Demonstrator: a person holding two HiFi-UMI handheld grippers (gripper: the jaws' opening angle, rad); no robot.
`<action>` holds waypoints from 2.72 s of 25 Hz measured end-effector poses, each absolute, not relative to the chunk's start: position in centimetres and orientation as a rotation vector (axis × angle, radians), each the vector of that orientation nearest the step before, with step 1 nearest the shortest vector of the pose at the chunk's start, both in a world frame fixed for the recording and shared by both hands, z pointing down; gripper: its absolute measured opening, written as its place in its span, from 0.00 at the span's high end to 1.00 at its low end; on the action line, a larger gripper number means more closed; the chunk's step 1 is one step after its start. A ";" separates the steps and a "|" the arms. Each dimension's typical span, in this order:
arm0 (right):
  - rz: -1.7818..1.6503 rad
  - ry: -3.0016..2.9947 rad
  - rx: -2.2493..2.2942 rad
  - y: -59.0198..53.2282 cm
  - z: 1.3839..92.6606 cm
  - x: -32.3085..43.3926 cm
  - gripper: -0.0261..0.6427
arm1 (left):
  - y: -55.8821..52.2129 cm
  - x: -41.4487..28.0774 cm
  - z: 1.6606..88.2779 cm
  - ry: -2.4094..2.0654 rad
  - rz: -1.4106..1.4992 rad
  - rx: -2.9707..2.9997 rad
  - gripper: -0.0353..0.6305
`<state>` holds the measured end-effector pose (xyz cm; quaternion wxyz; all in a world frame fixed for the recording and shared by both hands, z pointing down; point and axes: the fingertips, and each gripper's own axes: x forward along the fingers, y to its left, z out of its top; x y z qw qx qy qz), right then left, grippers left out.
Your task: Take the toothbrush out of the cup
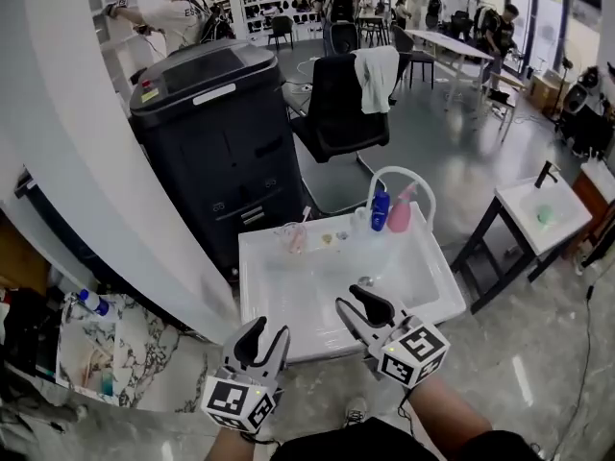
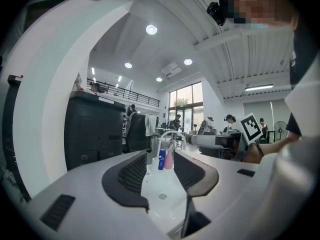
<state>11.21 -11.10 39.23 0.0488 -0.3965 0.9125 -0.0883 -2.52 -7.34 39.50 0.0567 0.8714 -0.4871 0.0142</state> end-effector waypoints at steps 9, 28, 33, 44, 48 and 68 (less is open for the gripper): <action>-0.306 2.821 -1.093 -15.0 39.8 14.0 0.75 | -9.9 0.4 40.0 -1.593 0.040 2.575 0.68; -0.395 2.832 -1.045 -22.7 41.7 13.5 0.73 | -15.0 1.7 41.6 -1.610 0.066 2.555 0.68; -0.445 2.817 -1.064 -25.4 42.3 12.6 0.73 | -17.6 0.9 41.9 -1.588 0.046 2.556 0.68; -0.585 2.790 -1.156 -32.7 46.1 9.9 0.72 | -22.7 -0.9 43.2 -1.486 0.048 2.581 0.68; -0.641 2.784 -1.191 -35.5 48.2 8.5 0.72 | -24.5 -1.8 44.5 -1.446 0.066 2.586 0.68; -1.018 2.629 -1.345 -45.8 59.2 5.0 0.72 | -31.5 -5.8 49.7 -1.288 0.151 2.573 0.68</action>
